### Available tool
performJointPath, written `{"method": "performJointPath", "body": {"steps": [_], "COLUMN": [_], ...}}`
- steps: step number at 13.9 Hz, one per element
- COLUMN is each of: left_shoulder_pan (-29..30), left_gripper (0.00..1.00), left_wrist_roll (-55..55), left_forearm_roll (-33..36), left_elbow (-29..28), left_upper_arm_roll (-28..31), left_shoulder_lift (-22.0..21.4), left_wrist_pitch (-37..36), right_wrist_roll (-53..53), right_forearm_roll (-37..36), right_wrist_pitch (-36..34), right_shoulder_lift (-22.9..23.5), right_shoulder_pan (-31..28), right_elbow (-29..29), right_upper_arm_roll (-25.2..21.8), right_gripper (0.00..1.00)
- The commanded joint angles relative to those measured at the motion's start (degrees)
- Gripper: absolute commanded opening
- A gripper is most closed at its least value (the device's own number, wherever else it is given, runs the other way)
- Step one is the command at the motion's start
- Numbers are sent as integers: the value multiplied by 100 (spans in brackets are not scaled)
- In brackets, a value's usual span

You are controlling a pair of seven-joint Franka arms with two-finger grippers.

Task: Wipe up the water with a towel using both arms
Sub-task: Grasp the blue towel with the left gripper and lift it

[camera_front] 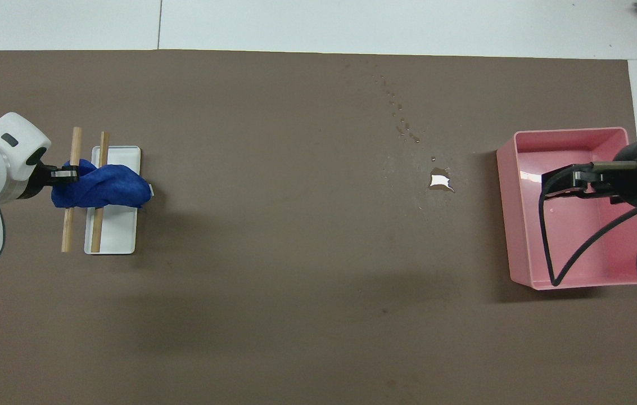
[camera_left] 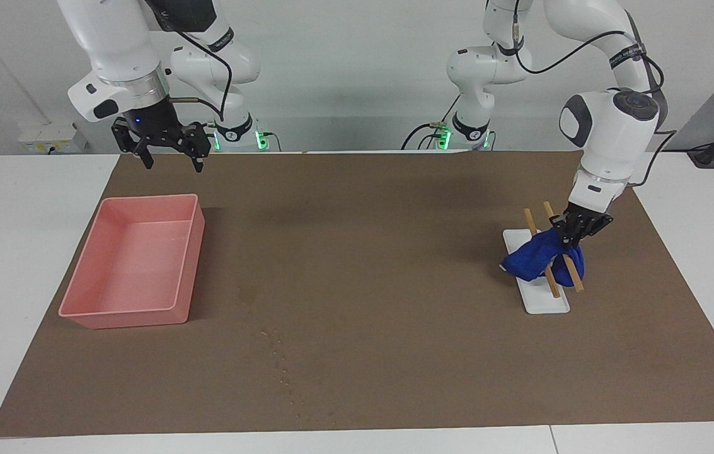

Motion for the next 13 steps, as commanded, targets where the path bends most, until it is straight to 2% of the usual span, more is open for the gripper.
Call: {"method": "performJointPath", "body": {"steps": [1,7,10,13], "left_shoulder_pan": [-38,-91,-91,-100], "left_gripper": [0,0,0,0], "left_wrist_roll": [-113,-604,-1392,-3095], "left_forearm_roll": [56,-58,-794,-1619], "left_elbow": [-8,1722,2329,2463], "left_upper_arm_roll": [-42,-60,-42,-121], "left_shoulder_lift": [-39,93,23,-117], "left_wrist_pitch": [-238,-2574,-3532,-4132], "right_wrist_roll": [-103,-103,45,808], "right_forearm_roll": [106,106,132,176], "right_wrist_pitch": [-80,-89,-97,-106], "right_shoulder_lift": [-56,-56,-56,-56], "right_shoulder_pan": [-65,-56,-47,32], "right_elbow": [-25,-25,-17,-8], "right_upper_arm_roll": [8,8,25,130], "right_gripper": [100,100,100,100]}}
